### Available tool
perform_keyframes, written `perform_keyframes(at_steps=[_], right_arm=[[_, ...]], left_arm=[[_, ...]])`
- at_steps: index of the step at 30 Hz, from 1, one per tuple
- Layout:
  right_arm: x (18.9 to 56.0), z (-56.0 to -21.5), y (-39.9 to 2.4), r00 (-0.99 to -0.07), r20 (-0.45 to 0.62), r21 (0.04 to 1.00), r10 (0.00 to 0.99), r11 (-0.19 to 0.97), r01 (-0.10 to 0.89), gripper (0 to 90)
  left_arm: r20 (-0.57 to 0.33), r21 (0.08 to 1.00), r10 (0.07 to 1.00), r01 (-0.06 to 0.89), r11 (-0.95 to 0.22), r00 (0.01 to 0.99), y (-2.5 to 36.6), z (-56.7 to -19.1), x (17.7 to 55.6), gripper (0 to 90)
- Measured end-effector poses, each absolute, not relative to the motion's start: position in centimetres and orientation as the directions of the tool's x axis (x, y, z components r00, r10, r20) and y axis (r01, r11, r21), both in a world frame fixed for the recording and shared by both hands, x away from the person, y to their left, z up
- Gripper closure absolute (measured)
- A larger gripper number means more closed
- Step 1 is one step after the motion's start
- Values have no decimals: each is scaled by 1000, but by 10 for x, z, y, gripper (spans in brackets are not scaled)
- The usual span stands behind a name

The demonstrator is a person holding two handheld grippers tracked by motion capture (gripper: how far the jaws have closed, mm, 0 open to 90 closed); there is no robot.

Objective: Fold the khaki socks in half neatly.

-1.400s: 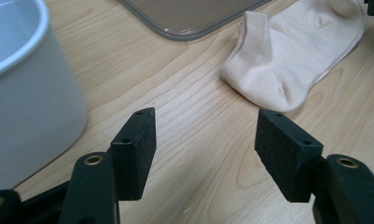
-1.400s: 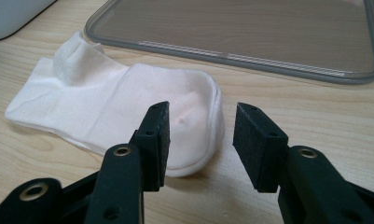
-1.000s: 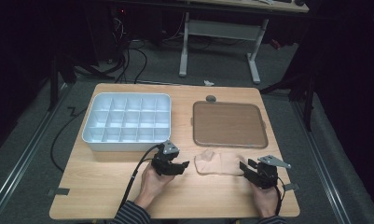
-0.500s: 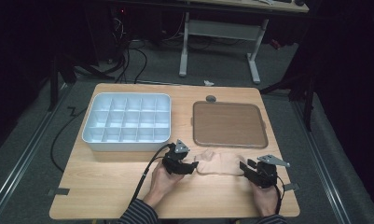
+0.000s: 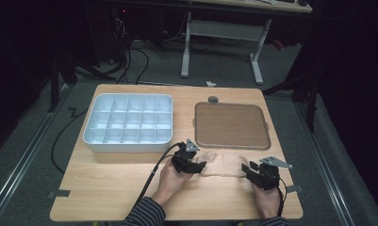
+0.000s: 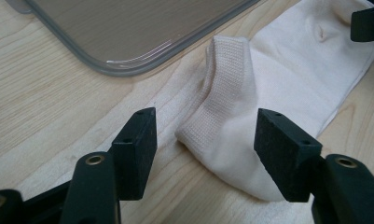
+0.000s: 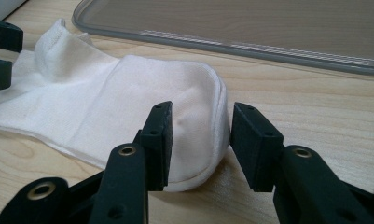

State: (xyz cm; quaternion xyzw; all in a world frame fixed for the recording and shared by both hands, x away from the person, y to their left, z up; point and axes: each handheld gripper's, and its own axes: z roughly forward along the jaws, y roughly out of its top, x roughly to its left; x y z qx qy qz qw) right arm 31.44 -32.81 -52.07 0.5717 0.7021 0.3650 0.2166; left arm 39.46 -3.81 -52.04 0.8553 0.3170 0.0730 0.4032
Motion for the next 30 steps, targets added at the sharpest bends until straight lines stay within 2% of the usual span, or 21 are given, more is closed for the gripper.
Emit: perform_keyframes(at_steps=[21, 30], right_arm=[[316, -527, -323, -256, 86, 732, 963, 114, 672, 663], [316, -528, -322, -273, 76, 732, 959, 132, 668, 724]], left_arm=[[-97, 724, 620, 483, -493, 779, -47, -527, 398, 425], [-58, 720, 593, 445, -533, 803, -50, -526, 394, 547]])
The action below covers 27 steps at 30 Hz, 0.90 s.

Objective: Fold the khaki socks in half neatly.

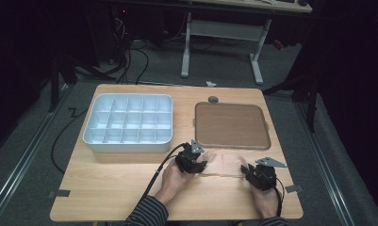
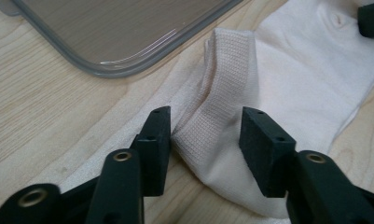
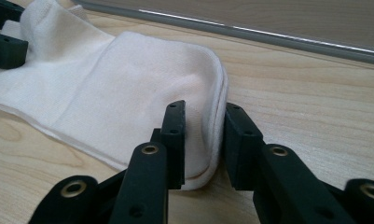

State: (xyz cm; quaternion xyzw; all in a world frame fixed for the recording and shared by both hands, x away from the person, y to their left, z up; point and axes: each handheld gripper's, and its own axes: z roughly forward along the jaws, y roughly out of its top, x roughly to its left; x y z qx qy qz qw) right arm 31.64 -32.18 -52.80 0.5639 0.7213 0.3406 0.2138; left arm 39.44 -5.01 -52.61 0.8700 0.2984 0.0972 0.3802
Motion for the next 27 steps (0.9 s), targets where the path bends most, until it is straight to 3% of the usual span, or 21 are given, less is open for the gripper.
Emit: perform_keyframes(at_steps=[4, 13, 27], right_arm=[[316, -528, -322, -273, 75, 732, 959, 133, 668, 732], [316, -527, -320, -291, 49, 731, 956, 164, 662, 804], [313, -519, -320, -313, 74, 752, 947, 153, 641, 860]], left_arm=[[-57, 726, 573, 428, -539, 818, -51, -527, 392, 644], [-109, 725, 558, 449, -522, 823, -48, -527, 396, 762], [-166, 733, 517, 455, -505, 840, -38, -515, 397, 797]])
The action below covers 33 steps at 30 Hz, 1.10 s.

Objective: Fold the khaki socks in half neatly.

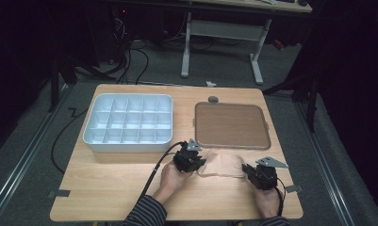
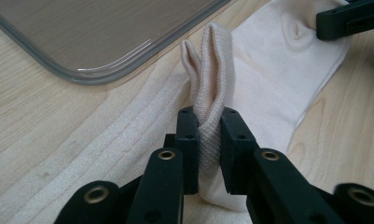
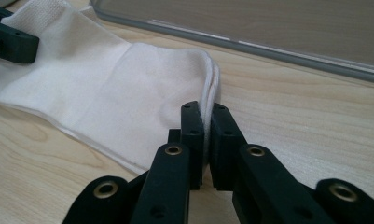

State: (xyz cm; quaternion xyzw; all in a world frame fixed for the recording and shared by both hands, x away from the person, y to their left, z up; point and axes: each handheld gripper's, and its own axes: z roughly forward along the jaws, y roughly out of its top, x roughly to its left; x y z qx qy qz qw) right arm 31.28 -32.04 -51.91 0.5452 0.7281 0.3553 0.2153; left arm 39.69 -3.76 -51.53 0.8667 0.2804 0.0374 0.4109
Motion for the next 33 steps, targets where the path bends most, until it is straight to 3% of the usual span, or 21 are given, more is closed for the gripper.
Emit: perform_keyframes(at_steps=[24, 33], right_arm=[[308, -504, -289, -391, 72, 776, 917, 195, 600, 864], [309, -502, -273, -387, 83, 749, 918, 199, 633, 865]], left_arm=[[-182, 747, 512, 456, -483, 840, 7, -491, 380, 799], [-219, 753, 506, 475, -457, 834, 25, -484, 376, 800]])
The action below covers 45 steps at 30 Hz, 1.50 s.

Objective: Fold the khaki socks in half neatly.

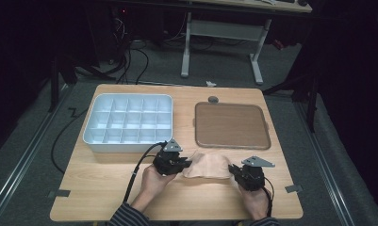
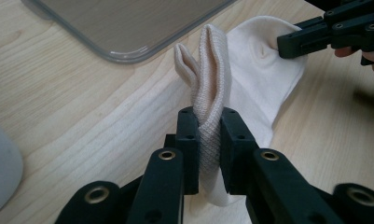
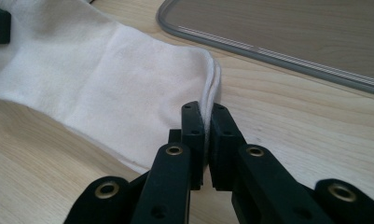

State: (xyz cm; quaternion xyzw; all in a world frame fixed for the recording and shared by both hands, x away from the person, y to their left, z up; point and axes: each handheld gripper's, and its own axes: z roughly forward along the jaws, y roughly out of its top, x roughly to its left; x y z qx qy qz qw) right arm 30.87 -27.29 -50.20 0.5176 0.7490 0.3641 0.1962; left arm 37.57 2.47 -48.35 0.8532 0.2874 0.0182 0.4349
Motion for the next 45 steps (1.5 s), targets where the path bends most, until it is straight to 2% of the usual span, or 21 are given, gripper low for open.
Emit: perform_keyframes(at_steps=[7, 10, 17, 33, 45], right_arm=[[304, -499, -250, -395, 115, 756, 912, 177, 630, 866], [304, -498, -238, -404, 108, 750, 908, 192, 633, 866], [303, -498, -221, -436, 112, 752, 893, 210, 625, 866], [303, -504, -204, -521, 93, 761, 849, 277, 587, 865], [305, -513, -199, -529, 104, 758, 842, 277, 590, 864]], left_arm=[[-268, 745, 517, 515, -424, 813, 58, -479, 375, 799], [-245, 741, 520, 504, -444, 818, 66, -477, 371, 799], [-258, 734, 546, 529, -425, 797, 86, -482, 368, 799], [-240, 738, 610, 550, -391, 755, 105, -492, 356, 798], [-240, 721, 641, 576, -385, 729, 110, -507, 355, 794]])
